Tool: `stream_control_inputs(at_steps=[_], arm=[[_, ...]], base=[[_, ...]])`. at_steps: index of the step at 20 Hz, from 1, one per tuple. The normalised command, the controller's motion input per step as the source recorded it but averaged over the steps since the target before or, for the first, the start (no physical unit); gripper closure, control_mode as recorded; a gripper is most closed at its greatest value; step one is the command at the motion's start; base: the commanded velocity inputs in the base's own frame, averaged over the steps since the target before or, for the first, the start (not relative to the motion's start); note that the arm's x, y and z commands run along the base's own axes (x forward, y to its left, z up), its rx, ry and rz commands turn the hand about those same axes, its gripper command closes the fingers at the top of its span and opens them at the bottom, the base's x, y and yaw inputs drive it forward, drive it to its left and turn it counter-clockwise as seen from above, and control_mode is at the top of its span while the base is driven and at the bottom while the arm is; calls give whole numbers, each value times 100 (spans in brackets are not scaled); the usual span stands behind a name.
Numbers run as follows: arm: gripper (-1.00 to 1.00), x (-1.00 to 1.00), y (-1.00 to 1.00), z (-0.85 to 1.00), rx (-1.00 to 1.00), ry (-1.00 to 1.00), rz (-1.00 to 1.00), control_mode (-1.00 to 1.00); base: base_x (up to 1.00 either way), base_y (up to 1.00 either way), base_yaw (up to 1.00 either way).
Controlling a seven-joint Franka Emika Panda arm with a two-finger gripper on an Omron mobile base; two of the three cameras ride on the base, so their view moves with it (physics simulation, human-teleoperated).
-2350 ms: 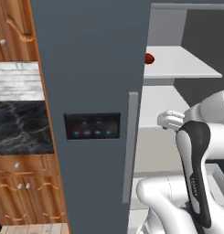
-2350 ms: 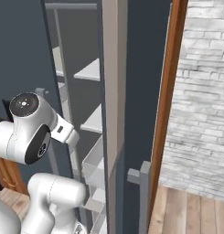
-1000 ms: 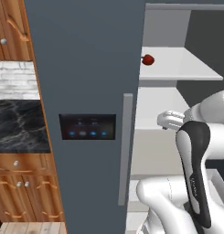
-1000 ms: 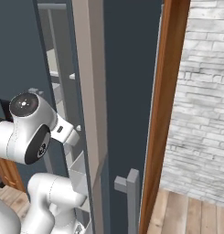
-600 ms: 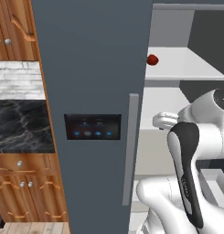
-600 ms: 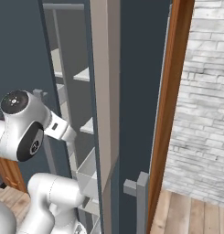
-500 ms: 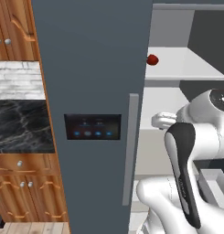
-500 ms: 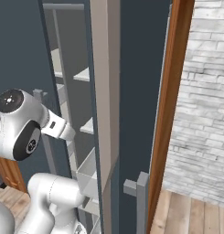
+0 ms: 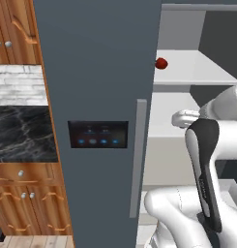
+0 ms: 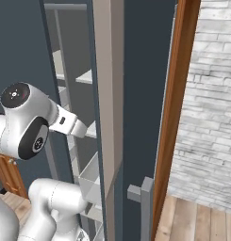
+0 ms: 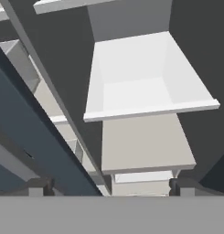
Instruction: Take the cheese, chicken drumstick, and bell pepper from the fridge and place them on the plate on the dining counter to create an appetizer plate.
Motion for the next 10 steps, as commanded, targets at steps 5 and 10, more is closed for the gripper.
stream_control_inputs(at_steps=[5, 10], arm=[[-100, 0, 0, 38, -5, -1, 0, -100], [-100, 0, -8, 30, -11, -2, 0, -100]], base=[[0, 0, 0], [0, 0, 0]])
